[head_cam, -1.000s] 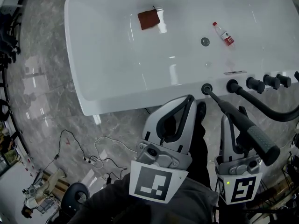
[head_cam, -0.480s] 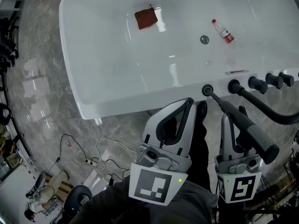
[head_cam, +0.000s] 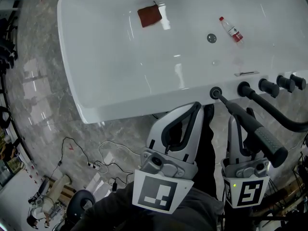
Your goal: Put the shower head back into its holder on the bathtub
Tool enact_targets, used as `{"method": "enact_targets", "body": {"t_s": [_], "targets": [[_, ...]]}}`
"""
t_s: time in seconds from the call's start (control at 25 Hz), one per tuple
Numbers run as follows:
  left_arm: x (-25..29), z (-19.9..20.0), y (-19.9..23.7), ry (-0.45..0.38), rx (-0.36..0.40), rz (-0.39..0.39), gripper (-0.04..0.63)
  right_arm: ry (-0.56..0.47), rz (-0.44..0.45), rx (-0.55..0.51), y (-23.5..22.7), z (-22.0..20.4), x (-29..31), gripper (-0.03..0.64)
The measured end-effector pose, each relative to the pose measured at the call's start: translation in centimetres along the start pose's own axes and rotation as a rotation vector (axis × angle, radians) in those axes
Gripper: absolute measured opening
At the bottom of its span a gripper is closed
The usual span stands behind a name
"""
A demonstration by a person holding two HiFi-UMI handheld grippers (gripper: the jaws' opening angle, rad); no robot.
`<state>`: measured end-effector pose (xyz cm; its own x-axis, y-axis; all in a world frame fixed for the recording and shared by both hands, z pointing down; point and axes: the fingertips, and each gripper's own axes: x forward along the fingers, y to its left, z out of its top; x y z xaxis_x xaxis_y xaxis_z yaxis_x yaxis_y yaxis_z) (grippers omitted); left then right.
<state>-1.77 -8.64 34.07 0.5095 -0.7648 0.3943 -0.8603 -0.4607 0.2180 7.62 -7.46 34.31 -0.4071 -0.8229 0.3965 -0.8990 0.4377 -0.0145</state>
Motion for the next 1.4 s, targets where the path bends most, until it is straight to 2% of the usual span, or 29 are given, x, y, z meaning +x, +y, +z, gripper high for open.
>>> {"method": "enact_targets", "body": {"t_s": [1.4], "targets": [[1.8, -3.6, 1.9, 0.071, -0.024, -0.012, 0.003, 0.078, -0.016, 0.022, -0.1, -5.2, 3.0, 0.143]]}}
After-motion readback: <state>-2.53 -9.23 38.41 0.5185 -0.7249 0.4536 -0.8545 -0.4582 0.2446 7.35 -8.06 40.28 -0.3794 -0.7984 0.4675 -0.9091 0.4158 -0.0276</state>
